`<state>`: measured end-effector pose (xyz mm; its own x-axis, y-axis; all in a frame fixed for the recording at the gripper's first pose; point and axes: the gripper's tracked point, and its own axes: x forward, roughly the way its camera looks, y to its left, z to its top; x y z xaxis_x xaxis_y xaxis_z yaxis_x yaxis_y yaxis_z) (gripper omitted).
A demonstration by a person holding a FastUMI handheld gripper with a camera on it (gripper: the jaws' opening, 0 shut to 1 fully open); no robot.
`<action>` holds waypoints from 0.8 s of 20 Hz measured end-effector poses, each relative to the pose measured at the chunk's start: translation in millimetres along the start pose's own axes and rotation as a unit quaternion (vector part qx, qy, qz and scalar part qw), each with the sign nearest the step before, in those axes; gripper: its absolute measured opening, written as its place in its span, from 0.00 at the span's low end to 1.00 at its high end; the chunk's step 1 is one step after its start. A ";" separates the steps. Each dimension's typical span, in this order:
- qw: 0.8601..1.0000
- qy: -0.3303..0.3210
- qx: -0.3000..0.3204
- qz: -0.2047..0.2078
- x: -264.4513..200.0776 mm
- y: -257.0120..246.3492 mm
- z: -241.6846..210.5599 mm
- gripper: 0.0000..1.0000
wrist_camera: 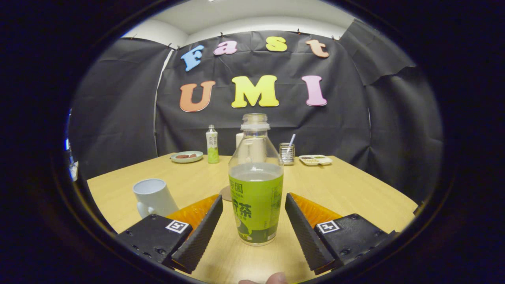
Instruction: Take the bottle from table, then pour the juice into the cup, finally place the bottle on the coaster
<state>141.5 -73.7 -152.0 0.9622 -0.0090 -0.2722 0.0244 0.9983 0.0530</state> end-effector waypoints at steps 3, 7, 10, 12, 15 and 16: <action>1.000 0.007 0.005 -0.003 8.4 -2.6 -3.7 1.00; 1.000 0.013 0.025 -0.001 16.3 -2.8 -3.0 1.00; 0.999 0.011 0.037 0.001 19.9 0.8 -0.5 0.88; 0.999 0.014 0.034 -0.001 20.8 3.7 -0.4 0.85; 1.000 0.026 0.012 0.005 15.4 13.5 -0.3 0.82; 0.999 0.031 -0.005 0.009 13.9 16.9 1.8 0.81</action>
<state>155.8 -57.0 -153.1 0.9435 0.0120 -0.3310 0.0046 0.9988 0.0494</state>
